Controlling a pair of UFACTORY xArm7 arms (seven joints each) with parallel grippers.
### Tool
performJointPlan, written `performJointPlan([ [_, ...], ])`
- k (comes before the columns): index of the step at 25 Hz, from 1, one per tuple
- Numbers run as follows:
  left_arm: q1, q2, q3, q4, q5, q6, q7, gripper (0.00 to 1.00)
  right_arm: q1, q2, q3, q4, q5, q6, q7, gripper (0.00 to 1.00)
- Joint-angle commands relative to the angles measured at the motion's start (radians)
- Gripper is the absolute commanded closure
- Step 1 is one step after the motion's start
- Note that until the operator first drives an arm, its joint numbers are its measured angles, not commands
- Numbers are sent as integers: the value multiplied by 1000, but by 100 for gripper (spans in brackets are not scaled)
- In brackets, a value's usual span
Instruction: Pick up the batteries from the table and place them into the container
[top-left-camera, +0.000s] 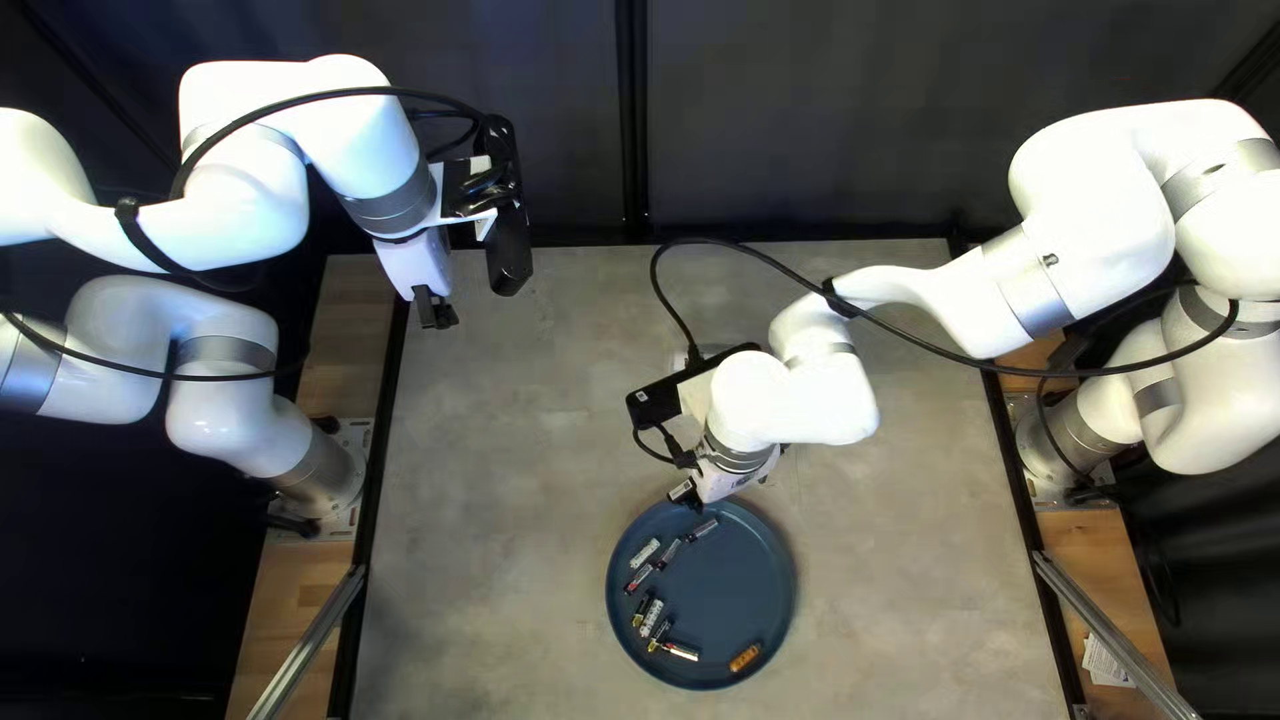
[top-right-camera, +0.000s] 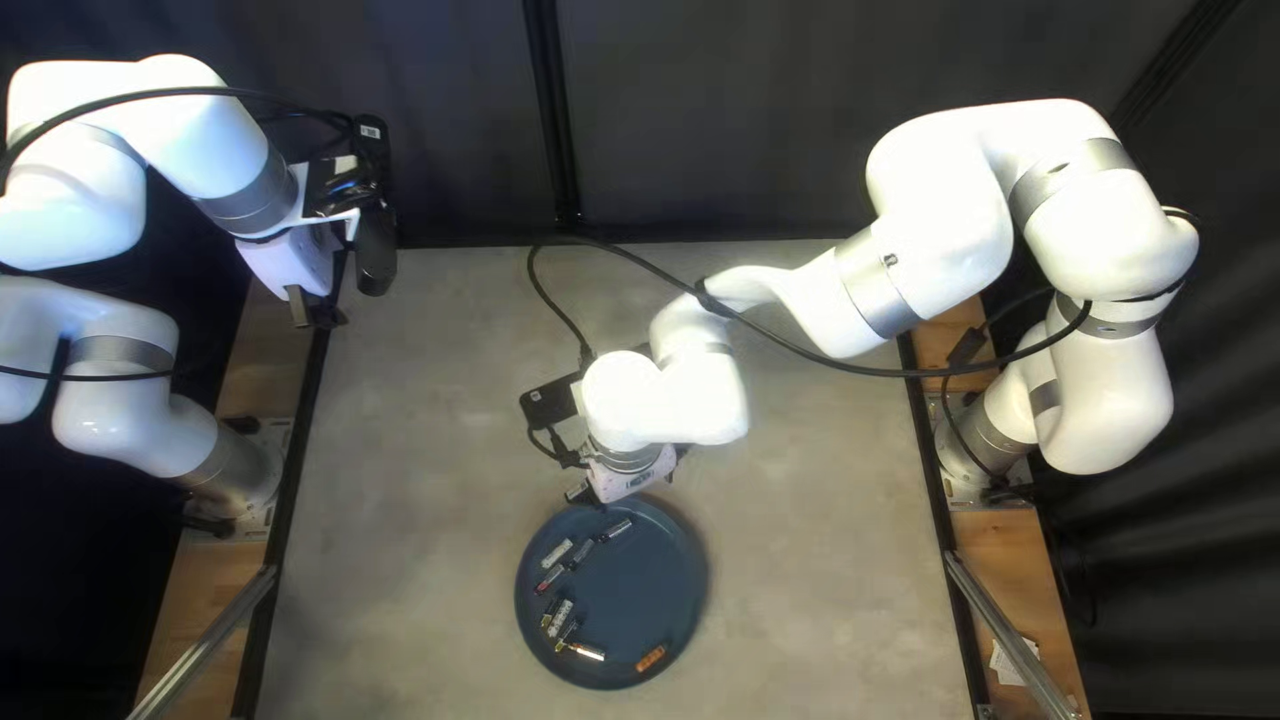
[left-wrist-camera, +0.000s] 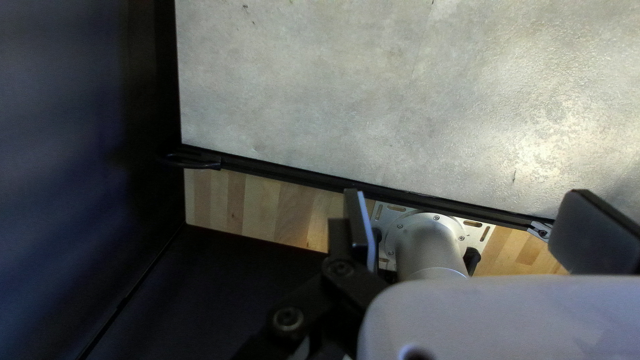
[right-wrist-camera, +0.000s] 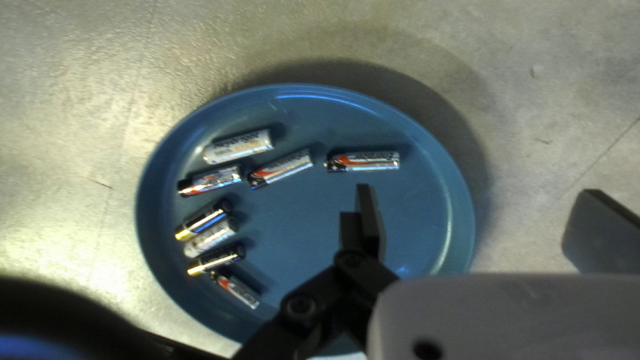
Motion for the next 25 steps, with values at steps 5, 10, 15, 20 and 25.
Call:
performJointPlan([
  [5,0,0,0,0,0,0,0,0,-49,-4,52,-36,19,-56,-421,0],
  [10,0,0,0,0,0,0,0,0,-43,-7,51,-42,0,-60,-423,0],
  [15,0,0,0,0,0,0,0,0,-96,4,82,-42,49,-98,-686,0],
  [20,0,0,0,0,0,0,0,0,-163,24,125,-82,152,-154,-958,0],
  [25,0,0,0,0,0,0,0,0,-163,24,125,-82,152,-154,-958,0],
])
